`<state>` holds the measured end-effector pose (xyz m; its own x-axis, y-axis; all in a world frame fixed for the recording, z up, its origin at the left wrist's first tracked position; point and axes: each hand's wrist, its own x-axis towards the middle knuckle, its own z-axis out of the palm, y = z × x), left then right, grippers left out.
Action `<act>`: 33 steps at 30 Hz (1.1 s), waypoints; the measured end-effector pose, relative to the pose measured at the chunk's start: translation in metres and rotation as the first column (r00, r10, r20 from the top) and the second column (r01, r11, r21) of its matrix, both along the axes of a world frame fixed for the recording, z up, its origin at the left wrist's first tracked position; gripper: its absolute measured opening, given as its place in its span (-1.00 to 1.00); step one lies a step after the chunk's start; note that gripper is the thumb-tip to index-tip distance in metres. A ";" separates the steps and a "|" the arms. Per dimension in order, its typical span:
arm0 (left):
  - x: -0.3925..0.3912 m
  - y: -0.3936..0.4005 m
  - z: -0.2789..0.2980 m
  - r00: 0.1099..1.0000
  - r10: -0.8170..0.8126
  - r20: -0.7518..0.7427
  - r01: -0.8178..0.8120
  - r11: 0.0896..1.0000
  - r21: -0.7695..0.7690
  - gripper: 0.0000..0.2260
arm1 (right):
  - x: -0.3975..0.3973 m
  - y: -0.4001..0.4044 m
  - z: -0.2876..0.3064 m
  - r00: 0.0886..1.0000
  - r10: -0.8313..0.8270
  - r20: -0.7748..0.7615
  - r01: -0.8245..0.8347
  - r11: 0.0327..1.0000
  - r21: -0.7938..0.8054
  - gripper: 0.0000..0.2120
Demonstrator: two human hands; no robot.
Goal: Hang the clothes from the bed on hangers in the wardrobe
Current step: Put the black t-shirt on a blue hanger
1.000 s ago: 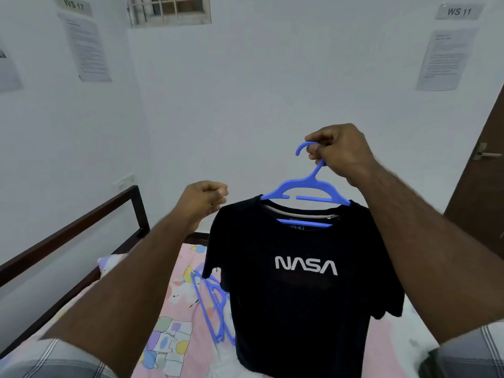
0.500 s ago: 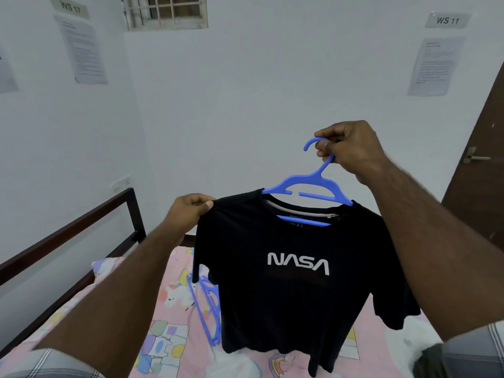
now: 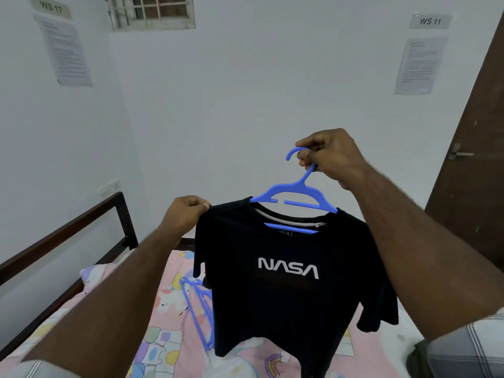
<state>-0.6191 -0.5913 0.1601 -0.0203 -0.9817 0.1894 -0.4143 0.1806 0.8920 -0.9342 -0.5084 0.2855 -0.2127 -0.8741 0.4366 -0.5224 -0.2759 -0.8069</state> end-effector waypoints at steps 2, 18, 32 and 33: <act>0.000 -0.003 -0.001 0.997 0.034 0.064 -0.034 0.999 -0.004 -0.86 | 0.001 -0.001 0.000 1.000 -0.002 0.007 0.002 1.000 0.003 -0.81; -0.053 0.027 0.005 0.916 -0.153 0.371 0.244 0.946 -0.212 -0.79 | 0.013 -0.010 -0.010 0.994 0.034 0.101 -0.032 0.999 -0.018 -0.84; -0.041 0.028 0.029 0.949 -0.028 0.315 0.105 0.967 -0.231 -0.86 | -0.061 -0.002 -0.029 0.998 0.034 -0.050 -0.032 0.998 0.048 -0.80; -0.036 0.028 0.032 0.948 -0.004 0.317 0.084 0.968 -0.238 -0.86 | -0.071 -0.002 -0.039 0.997 0.041 -0.067 -0.036 0.996 0.082 -0.80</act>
